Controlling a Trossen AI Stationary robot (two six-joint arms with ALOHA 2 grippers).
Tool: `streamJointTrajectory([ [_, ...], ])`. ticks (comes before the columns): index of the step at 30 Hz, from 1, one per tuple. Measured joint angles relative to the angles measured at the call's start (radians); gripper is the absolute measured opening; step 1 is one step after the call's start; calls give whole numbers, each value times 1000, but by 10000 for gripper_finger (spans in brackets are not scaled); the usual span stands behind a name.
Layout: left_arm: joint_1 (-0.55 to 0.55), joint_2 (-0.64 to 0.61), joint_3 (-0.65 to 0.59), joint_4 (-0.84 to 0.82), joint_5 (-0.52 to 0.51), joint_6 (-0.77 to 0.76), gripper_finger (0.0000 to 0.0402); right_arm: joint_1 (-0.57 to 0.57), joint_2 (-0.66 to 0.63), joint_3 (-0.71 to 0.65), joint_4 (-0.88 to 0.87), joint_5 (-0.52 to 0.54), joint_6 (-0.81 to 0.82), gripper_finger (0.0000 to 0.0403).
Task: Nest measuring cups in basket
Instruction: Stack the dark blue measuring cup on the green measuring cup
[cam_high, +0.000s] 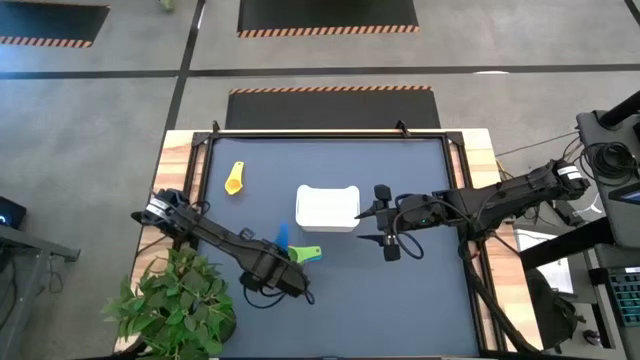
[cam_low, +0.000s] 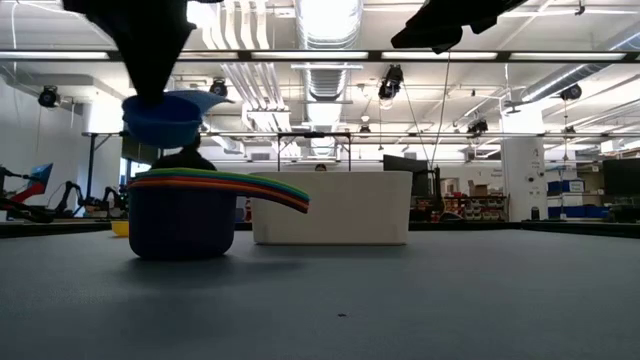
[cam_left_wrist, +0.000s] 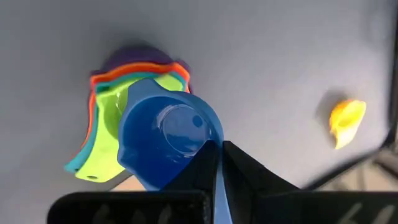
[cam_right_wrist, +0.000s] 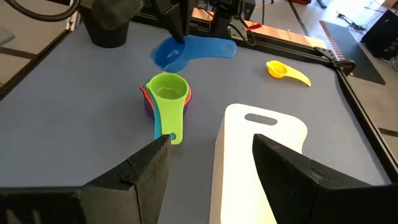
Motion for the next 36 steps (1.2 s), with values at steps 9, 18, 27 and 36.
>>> streamJointTrajectory([
  [9,20,-14,-2,128,-36,80,0,0,0,0,0,0,8,215],
  [18,24,-33,-86,225,8,54,0,0,0,0,0,0,15,215],
  [27,38,-77,-176,293,53,17,0,-1,0,0,0,0,16,215],
  [36,51,-78,-182,283,99,-29,3,-1,0,0,0,0,18,215],
])
